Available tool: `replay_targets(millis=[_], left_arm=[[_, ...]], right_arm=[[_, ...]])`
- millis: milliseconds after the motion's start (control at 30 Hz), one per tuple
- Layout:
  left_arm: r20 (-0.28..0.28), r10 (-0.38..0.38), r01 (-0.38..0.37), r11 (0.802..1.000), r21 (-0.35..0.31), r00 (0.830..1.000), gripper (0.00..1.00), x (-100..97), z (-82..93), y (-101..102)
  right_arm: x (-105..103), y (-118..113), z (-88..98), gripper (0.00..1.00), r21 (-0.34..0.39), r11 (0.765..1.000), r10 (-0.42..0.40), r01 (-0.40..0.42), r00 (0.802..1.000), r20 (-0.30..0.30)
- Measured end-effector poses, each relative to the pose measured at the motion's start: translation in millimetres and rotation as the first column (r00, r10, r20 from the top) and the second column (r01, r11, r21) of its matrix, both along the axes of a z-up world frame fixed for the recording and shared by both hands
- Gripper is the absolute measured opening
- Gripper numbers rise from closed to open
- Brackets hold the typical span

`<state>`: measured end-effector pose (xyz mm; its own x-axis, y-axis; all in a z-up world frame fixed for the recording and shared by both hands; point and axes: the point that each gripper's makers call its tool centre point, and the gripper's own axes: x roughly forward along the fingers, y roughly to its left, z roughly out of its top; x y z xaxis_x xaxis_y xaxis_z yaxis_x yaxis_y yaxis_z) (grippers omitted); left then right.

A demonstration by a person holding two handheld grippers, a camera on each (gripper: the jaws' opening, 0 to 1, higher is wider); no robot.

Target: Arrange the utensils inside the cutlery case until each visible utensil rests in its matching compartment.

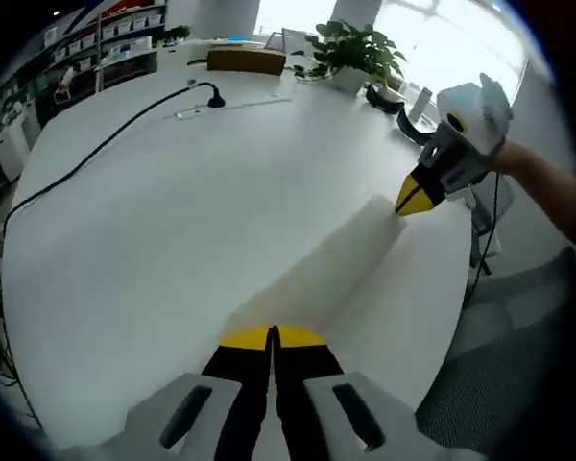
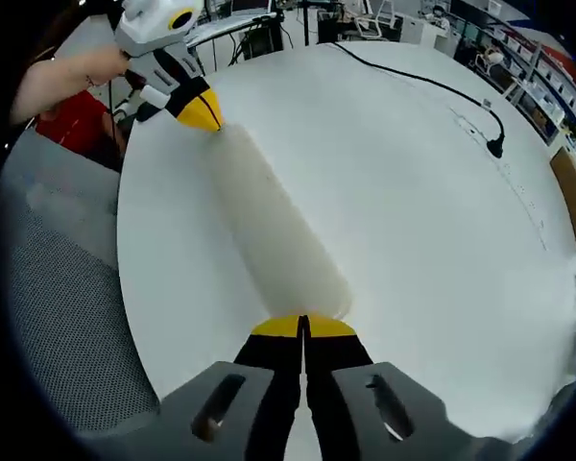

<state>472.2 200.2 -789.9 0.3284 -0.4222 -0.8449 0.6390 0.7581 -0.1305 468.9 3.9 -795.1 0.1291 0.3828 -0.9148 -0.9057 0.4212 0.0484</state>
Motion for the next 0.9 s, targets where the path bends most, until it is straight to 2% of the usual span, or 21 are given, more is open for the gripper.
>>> replay_targets(millis=[100,167,233,267,300,433,567,700,900], left_arm=[[-0.002,-0.017,0.017,1.0,0.025,1.0,0.0,-1.9,-5.9,1.7],[0.003,-0.014,0.014,0.999,0.032,1.0,0.0,-1.4,-5.5,2.8],[0.004,-0.02,0.02,0.999,0.041,1.0,0.0,0.1,-5.1,1.8],[0.004,-0.03,0.03,0.998,0.051,1.0,0.0,0.6,-4.9,1.5],[0.005,-0.041,0.041,0.998,0.057,0.999,0.0,0.4,-5.1,1.5],[0.006,-0.062,0.061,0.995,0.076,0.998,0.0,0.7,-5.7,1.7],[0.01,-0.078,0.077,0.993,0.088,0.997,0.0,0.5,-5.9,2.3],[-0.001,-0.066,0.065,0.994,0.089,0.998,0.0,-0.9,-6.4,2.4],[-0.015,-0.066,0.067,0.992,0.104,0.998,0.0,-1.4,-7.0,2.1]], right_arm=[[-0.8,-1.5,-0.3,0.0,-0.028,1.0,0.01,-0.01,1.0,0.002],[-1.4,-10.3,1.3,0.0,-0.127,0.989,0.086,-0.079,0.995,0.047],[-3.3,-6.9,0.6,0.0,-0.099,0.993,0.065,-0.062,0.997,0.033],[-7.7,-7.3,-3.0,0.0,-0.091,0.995,0.031,-0.032,0.999,-0.011],[-2.3,-7.2,0.0,0.0,-0.089,0.995,0.045,-0.043,0.999,0.017],[-3.1,-6.2,-1.5,0.0,-0.109,0.993,0.055,-0.053,0.998,0.009],[-2.1,-4.7,-3.0,0.0,-0.161,0.982,0.095,-0.094,0.995,0.001],[-1.4,-6.0,-2.7,0.0,-0.169,0.983,0.061,-0.064,0.998,-0.018],[-1.8,-5.9,-3.0,0.0,-0.162,0.984,0.062,-0.069,0.997,-0.043]])
